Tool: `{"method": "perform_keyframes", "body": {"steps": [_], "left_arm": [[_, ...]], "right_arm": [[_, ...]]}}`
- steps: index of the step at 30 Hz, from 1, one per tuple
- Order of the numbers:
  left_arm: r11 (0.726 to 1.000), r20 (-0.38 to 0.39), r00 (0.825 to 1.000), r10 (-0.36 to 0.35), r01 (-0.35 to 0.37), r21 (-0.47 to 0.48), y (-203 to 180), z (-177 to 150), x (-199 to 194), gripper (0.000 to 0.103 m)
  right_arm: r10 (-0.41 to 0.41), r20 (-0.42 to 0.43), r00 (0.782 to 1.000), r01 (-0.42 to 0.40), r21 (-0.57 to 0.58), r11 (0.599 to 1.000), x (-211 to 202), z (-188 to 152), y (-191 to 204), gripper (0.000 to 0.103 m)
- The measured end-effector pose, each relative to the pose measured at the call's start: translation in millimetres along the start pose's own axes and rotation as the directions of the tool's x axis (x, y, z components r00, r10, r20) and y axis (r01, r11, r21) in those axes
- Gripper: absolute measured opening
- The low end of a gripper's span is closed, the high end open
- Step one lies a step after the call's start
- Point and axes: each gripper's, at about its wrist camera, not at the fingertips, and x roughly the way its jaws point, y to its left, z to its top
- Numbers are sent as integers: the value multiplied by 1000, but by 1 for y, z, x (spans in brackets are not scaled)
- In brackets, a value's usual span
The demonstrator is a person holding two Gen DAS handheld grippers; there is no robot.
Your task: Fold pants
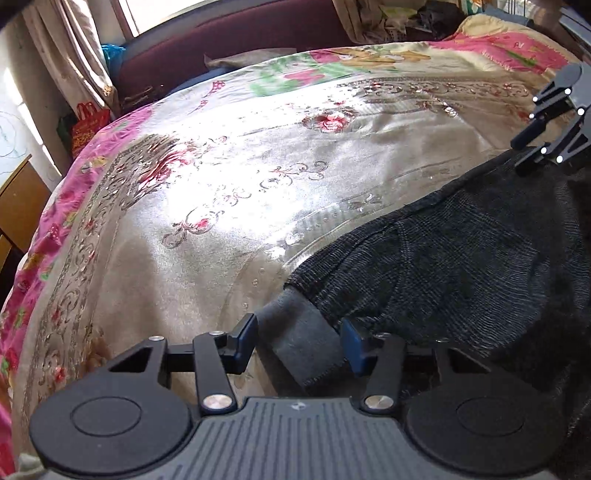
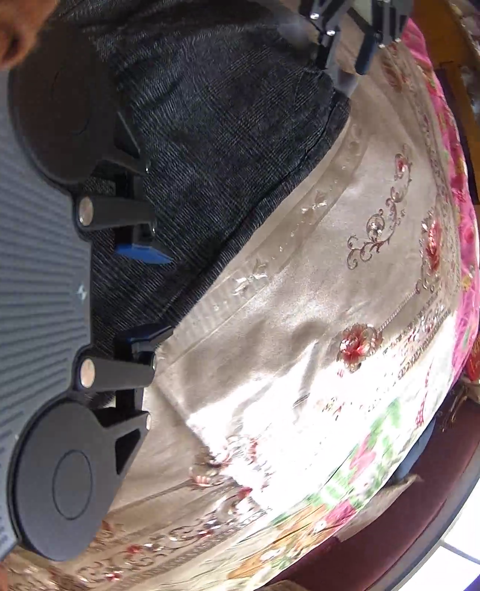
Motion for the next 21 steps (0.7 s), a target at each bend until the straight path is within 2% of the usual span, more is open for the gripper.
{"method": "perform_keyframes", "body": {"steps": [5,7,9,11,13,14,15,16,17,20,21], "left_arm": [[995,-15,995,-101,101,20,16,12,15,65],[992,-16,993,-117,117,38,16,15,17,70],[987,-29,989,-143,144,74,14,18,22,75],[985,-50,990,-128,133,113,9,18,31,84],[982,-75,987,-145,153,110,10,20,39,86],[982,-89,983,-160,168,89,11,22,41,85],[981,-104,980,-172,180,75,10,24,42,77],[978,-115,976,-184,193,74,8,24,42,66],[978,-121,977,-176,188,88,4,25,40,65],[973,-130,981,-144,164,162,-10,26,36,54],[971,-134,981,-140,162,174,-13,28,35,48]], "right_arm": [[68,-107,992,-77,-89,993,39,19,-15,38],[109,-150,983,-126,-106,986,49,20,-15,38],[120,-157,980,-142,-138,980,55,19,-15,41],[115,-161,980,-141,-160,977,57,20,-15,46],[123,-157,980,-150,-169,974,55,19,-18,46],[119,-153,981,-144,-169,975,55,16,-18,46],[115,-150,982,-139,-161,977,56,14,-17,45],[108,-150,983,-129,-144,981,57,12,-15,41],[109,-151,982,-129,-130,983,57,12,-14,37],[106,-167,980,-124,-105,987,52,12,-8,6],[99,-173,980,-119,-109,987,48,13,-5,5]]}}
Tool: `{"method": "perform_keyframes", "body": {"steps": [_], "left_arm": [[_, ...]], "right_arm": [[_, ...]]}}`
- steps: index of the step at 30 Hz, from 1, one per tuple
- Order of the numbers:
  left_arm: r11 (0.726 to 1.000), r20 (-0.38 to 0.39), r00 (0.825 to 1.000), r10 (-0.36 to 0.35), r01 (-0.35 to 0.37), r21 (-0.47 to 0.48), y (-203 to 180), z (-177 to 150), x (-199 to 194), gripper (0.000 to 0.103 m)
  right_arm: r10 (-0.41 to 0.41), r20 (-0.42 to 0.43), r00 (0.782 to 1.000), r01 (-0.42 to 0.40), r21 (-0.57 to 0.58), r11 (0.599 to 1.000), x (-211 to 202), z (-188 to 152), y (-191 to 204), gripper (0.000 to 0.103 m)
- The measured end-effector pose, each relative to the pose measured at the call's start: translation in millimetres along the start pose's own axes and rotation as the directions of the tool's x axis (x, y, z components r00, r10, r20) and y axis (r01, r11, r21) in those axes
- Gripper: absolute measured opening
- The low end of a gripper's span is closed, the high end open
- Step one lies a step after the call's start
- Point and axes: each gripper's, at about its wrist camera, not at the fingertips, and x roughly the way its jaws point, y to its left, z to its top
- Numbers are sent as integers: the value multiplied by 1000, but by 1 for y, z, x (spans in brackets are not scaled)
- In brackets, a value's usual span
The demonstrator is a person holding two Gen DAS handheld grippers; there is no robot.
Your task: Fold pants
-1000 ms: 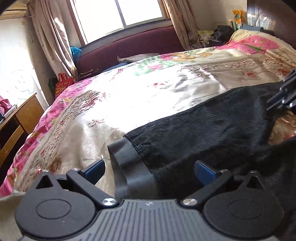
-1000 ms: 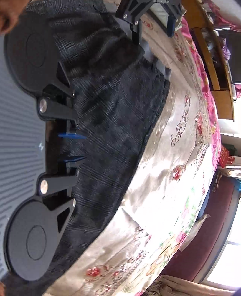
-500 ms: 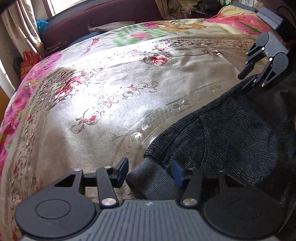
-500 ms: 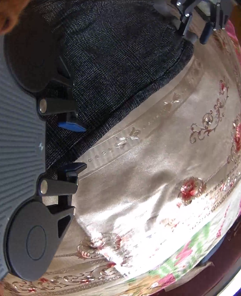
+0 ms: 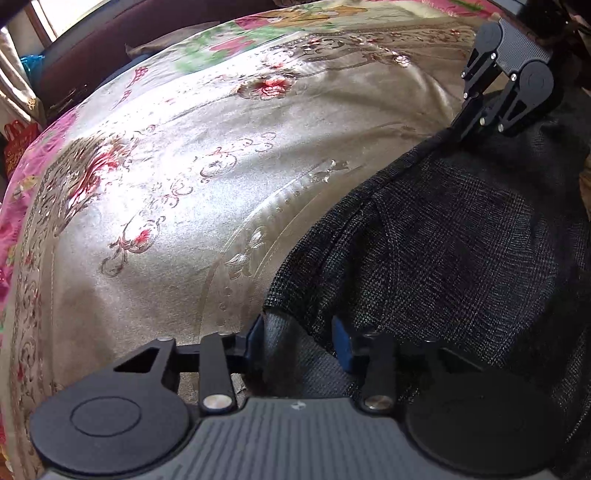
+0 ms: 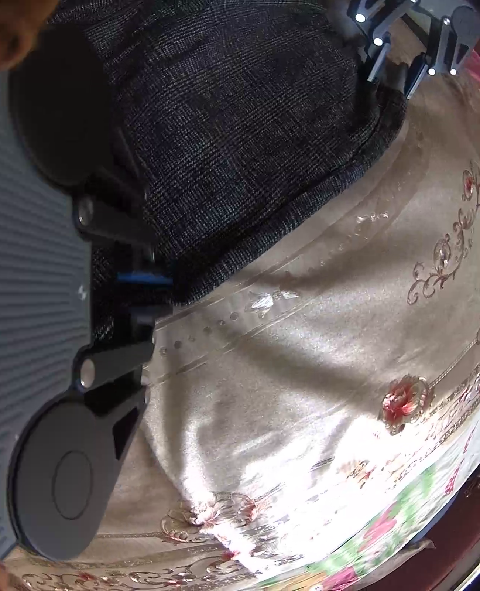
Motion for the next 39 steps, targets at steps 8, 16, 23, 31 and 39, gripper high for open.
{"method": "perform_keyframes", "body": {"steps": [8,16,23,31,39], "left_arm": [[997,96,993,65,-68,32,-19,-9,-63,22],[991,96,993,65,-76,110,-105,-103,-167,22],[980,11,994,113,-113,164,-165,-181,-133,23],[928,200,938,284,-321,189,-152,-173,-149,24],[927,220,932,288,-329,179,-153,-206,-131,28]], "right_arm": [[-85,111,990,82,24,996,-103,-34,52,4],[67,133,989,-82,113,990,-204,-130,185,4],[160,72,985,-172,236,956,-111,-192,267,5],[-20,251,968,-43,245,969,-146,-172,274,4],[-102,196,975,61,207,976,-114,-178,318,8]]}}
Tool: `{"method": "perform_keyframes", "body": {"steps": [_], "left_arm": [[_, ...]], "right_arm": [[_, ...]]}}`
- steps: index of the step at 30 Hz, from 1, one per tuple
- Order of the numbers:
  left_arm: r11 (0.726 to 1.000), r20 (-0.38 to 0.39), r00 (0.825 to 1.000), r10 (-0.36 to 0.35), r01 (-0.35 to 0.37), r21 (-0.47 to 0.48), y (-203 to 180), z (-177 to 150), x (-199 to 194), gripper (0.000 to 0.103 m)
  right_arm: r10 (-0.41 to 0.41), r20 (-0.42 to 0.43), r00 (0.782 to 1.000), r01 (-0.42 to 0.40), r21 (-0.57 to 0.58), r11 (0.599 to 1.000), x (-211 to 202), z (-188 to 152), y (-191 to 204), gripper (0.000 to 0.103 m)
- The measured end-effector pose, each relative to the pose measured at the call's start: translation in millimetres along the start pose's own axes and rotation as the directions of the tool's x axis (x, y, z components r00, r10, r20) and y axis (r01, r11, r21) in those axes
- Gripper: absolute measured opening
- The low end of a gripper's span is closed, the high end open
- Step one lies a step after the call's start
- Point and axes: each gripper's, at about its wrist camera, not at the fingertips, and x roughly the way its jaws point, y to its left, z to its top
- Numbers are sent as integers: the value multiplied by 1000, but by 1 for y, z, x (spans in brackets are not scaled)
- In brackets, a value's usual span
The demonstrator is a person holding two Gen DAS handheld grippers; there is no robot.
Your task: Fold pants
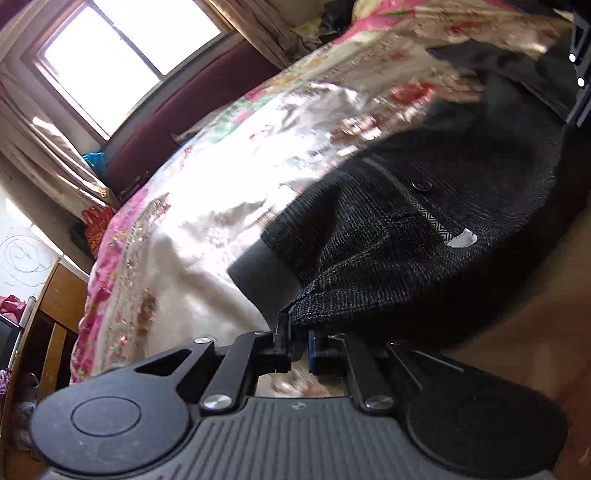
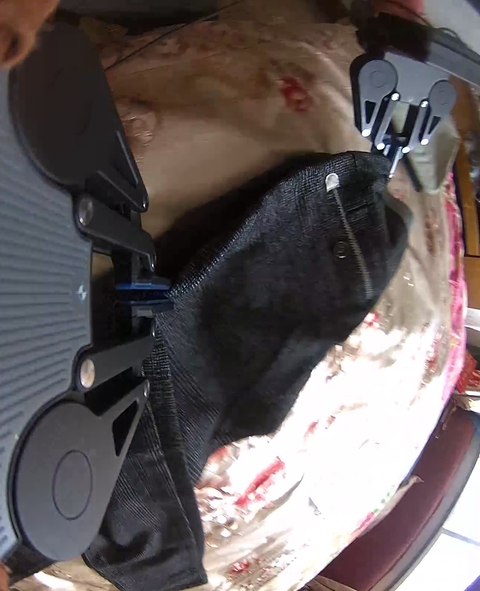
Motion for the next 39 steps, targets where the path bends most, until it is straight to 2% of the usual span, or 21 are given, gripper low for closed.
{"method": "perform_keyframes", "body": {"steps": [3,7,10,13,15,17,20,22,23,24,26,28,30,31,32,33,34,37,39], "left_arm": [[997,-30,997,67,-66,50,-30,-19,9,31],[995,-23,997,79,-80,-61,-11,-18,-18,32],[988,4,994,112,-111,-104,-3,-13,-44,32],[988,76,995,57,-45,-146,-10,11,-57,32],[986,147,989,-32,55,-158,-26,38,-56,32],[971,215,967,-138,175,-163,-50,69,-50,32],[939,290,919,-268,317,-135,-90,116,-33,32],[923,313,896,-316,366,-116,-113,142,-20,32],[910,311,885,-346,397,-118,-124,156,-13,32],[900,302,880,-367,418,-124,-132,167,-7,32],[883,273,880,-388,440,-163,-143,184,7,33],[873,252,885,-392,444,-200,-152,195,15,36],[885,223,904,-366,412,-216,-163,206,23,36],[893,209,912,-352,394,-219,-168,211,25,36],[896,198,919,-342,382,-224,-170,214,29,36],[895,180,922,-343,379,-237,-171,217,33,34],[889,162,924,-347,379,-255,-171,221,38,29],[875,144,920,-366,392,-285,-165,226,45,23],[874,153,916,-370,399,-276,-160,229,41,22]], "right_arm": [[-42,19,999,41,45,998,15,-6,5,12],[-46,69,997,36,139,990,-24,-10,-11,13],[-102,104,989,70,277,958,-54,-21,-43,17],[-203,96,975,145,423,895,-62,-24,-92,29],[-275,69,959,205,502,840,-49,-16,-137,39],[-323,9,946,254,595,762,-27,-5,-187,41],[-362,-50,931,279,737,616,5,9,-258,42],[-371,-106,923,305,789,533,29,15,-298,41],[-383,-148,912,337,803,492,42,16,-316,41],[-383,-188,905,363,810,461,53,19,-331,42],[-373,-250,894,403,811,424,72,22,-353,41],[-392,-300,870,458,786,415,87,28,-364,42],[-404,-352,844,512,754,412,97,26,-372,43],[-393,-352,849,503,766,400,97,22,-378,37],[-375,-338,863,477,788,389,95,16,-385,28],[-354,-327,876,455,803,384,93,11,-391,9],[-334,-311,890,430,819,381,87,6,-395,4],[-318,-226,921,345,854,389,63,-6,-403,4],[-327,-120,937,249,888,388,26,-20,-400,4]]}}
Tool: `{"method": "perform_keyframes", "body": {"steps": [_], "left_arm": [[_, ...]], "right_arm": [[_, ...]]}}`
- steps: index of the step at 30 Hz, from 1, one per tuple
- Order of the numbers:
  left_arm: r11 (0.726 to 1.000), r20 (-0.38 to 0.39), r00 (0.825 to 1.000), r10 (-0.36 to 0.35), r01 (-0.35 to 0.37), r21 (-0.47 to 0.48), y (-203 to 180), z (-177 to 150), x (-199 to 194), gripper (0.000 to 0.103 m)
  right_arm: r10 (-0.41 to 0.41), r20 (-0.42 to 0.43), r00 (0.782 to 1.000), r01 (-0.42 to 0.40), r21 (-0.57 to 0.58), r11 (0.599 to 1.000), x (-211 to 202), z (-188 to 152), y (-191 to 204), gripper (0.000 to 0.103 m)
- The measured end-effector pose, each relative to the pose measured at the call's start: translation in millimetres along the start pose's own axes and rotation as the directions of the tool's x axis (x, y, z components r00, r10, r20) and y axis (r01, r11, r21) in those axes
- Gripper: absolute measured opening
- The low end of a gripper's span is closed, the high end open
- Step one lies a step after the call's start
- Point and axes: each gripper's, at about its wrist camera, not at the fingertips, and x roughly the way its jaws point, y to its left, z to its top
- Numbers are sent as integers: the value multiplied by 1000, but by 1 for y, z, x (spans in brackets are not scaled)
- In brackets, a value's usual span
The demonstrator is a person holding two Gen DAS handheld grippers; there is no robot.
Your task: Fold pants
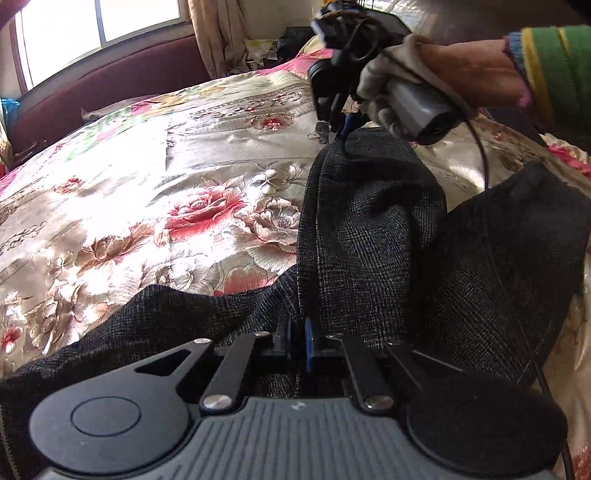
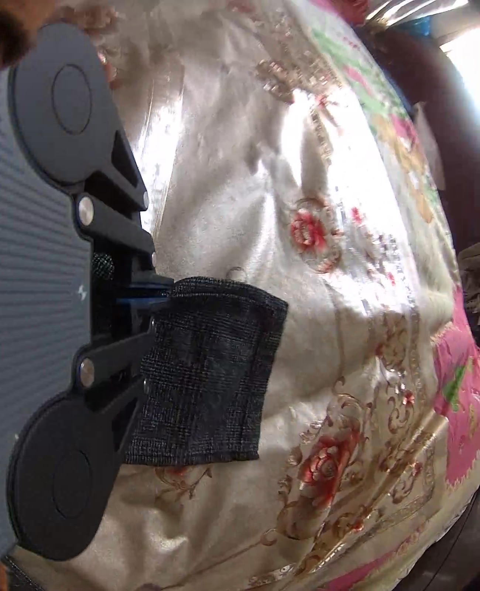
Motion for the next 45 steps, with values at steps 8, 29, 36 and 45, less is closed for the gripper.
{"method": "perform_keyframes", "body": {"steps": [8,29,36,45], "left_arm": [[972,111,988,-112,85,218,-47,15,-35,17],[786,174,983,-48,-71,614,-147,-33,-1,27],[795,192,976,-102,-36,606,-141,-35,-23,27],[800,310,935,-170,-53,598,-151,-37,-50,28]], "right_arm": [[148,261,954,-227,307,924,-176,-88,-164,4],[-28,298,954,144,-373,917,-172,-203,-159,43],[-134,314,940,306,-600,740,-110,-208,-116,18],[-83,337,938,35,147,989,-187,-162,-247,2]]}}
